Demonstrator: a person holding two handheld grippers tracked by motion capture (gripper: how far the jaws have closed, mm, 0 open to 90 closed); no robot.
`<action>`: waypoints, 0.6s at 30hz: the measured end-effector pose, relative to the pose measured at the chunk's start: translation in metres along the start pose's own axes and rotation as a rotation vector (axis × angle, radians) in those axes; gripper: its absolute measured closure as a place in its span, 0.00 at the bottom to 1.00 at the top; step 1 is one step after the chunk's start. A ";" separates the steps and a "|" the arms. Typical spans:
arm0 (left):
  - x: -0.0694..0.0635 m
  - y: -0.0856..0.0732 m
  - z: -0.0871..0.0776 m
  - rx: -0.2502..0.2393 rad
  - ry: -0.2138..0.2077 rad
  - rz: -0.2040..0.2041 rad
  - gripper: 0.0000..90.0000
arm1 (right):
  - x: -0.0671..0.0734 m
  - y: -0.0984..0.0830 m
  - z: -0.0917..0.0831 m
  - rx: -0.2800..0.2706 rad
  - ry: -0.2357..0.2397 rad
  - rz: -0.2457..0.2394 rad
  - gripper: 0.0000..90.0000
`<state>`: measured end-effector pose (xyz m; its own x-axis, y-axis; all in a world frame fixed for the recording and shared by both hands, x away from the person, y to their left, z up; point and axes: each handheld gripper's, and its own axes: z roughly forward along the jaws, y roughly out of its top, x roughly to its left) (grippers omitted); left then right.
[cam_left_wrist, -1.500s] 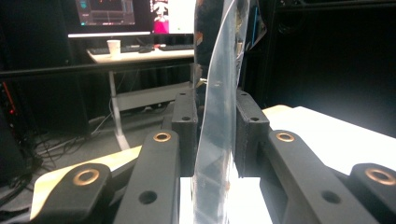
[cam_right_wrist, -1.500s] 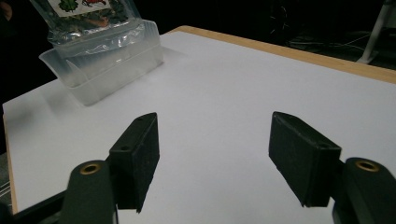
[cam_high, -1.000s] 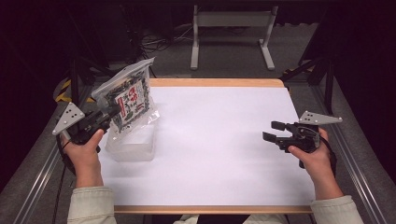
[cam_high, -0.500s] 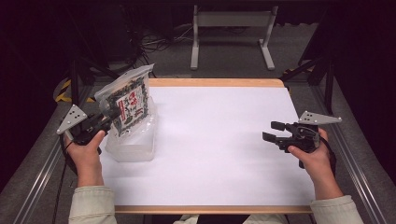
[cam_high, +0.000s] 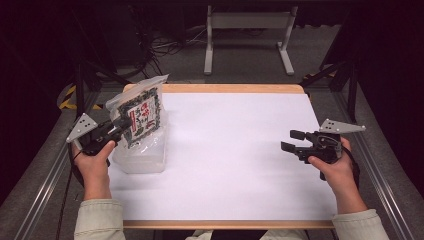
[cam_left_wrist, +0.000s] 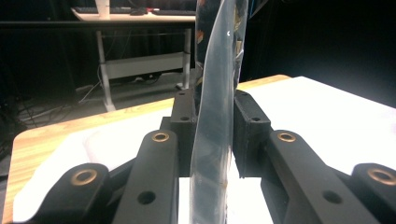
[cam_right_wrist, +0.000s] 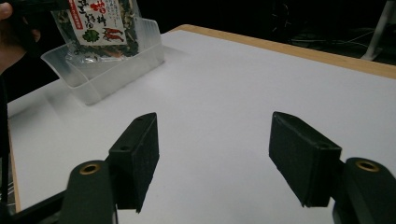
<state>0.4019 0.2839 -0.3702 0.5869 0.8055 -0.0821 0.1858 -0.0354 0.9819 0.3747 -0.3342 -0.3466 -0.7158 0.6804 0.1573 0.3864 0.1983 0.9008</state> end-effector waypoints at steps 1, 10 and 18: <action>0.001 0.000 0.000 0.003 0.003 -0.004 0.81 | 0.000 0.000 0.000 0.000 0.000 0.000 0.38; 0.008 -0.008 -0.005 0.043 0.022 -0.053 0.80 | 0.000 0.000 0.002 0.002 0.005 0.003 0.38; 0.012 -0.015 -0.007 0.057 0.031 -0.071 0.81 | 0.000 0.001 0.004 0.007 0.010 0.005 0.38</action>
<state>0.4008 0.2984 -0.3848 0.5463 0.8250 -0.1450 0.2715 -0.0107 0.9624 0.3777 -0.3312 -0.3479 -0.7195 0.6743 0.1660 0.3941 0.1996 0.8971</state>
